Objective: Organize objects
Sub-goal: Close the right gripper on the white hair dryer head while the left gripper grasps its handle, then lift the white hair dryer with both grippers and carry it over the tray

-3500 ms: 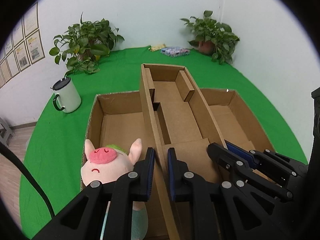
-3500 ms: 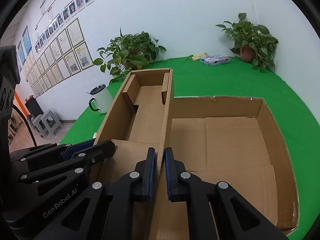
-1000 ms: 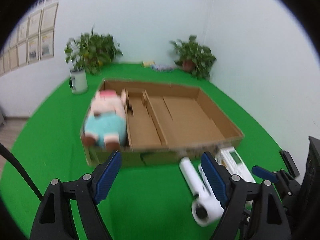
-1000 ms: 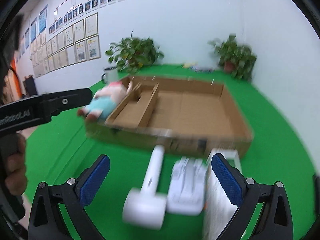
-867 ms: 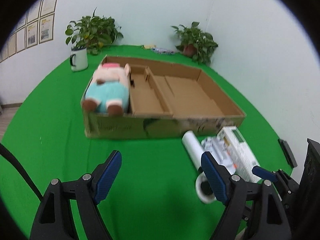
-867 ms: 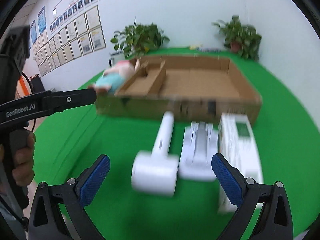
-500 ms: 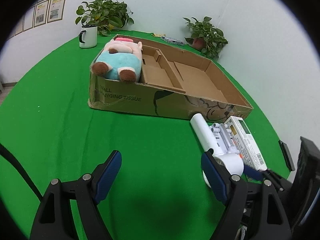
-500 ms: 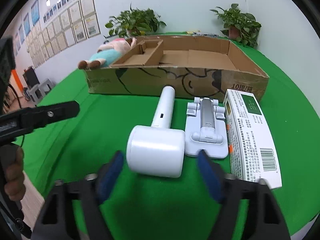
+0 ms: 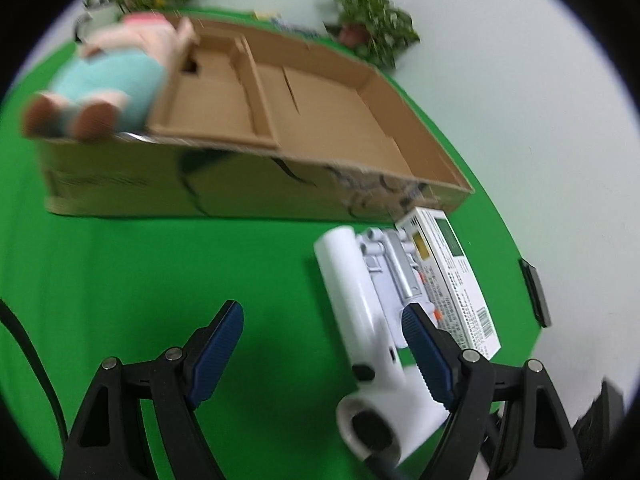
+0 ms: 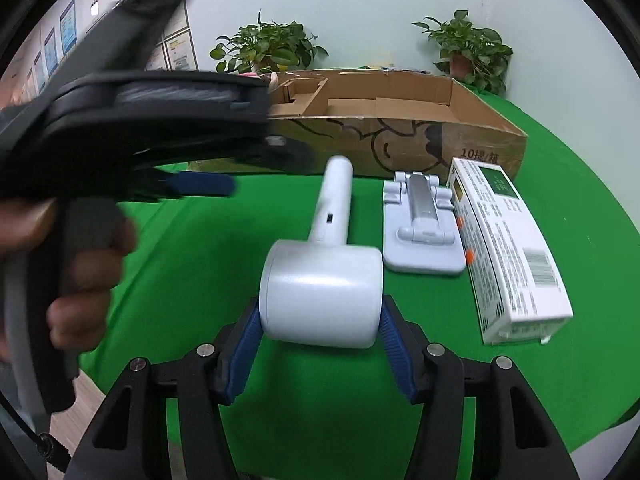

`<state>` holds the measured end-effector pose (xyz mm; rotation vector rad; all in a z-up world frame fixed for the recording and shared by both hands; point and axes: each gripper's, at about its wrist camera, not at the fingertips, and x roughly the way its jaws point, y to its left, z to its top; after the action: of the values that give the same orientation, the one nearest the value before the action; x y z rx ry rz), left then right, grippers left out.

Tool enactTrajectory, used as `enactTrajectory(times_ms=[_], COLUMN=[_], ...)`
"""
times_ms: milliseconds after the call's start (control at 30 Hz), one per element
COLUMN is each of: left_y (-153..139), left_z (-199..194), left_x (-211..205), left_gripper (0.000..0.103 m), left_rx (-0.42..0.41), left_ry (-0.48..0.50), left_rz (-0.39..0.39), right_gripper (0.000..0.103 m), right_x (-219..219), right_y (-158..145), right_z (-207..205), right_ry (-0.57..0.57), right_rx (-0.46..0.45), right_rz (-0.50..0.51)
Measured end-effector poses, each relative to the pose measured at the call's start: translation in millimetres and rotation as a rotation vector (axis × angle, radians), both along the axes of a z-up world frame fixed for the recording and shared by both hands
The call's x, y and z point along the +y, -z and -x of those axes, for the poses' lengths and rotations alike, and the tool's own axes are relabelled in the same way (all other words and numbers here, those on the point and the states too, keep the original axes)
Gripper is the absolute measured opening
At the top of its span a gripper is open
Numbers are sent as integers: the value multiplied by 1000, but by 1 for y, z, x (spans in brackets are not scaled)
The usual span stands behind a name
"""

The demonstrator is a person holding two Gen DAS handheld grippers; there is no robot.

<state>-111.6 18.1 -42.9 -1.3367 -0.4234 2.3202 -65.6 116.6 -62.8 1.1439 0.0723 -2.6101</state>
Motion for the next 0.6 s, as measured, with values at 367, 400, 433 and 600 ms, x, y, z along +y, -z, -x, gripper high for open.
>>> enactTrajectory(times_ms=[367,400,433,600], left_y=[6,3,1,-6], left_z=[20,20,19,10], left_x=[31,33,34,36], left_gripper=[43,36,32,31], left_rx=[-51,-42,-37,-7], left_ry=[58,67,77,75], left_rz=[-15,-12,-4,14], right_gripper=[53,53,53,54], right_x=[-1,-1,-2,-1], right_y=[9,10,11,12], right_z=[-15,-16,-18,-17], right_ry=[-31,-31,-36,-41], right_rx=[7,4,3,-25], right_rz=[-52,-58,-61,-57])
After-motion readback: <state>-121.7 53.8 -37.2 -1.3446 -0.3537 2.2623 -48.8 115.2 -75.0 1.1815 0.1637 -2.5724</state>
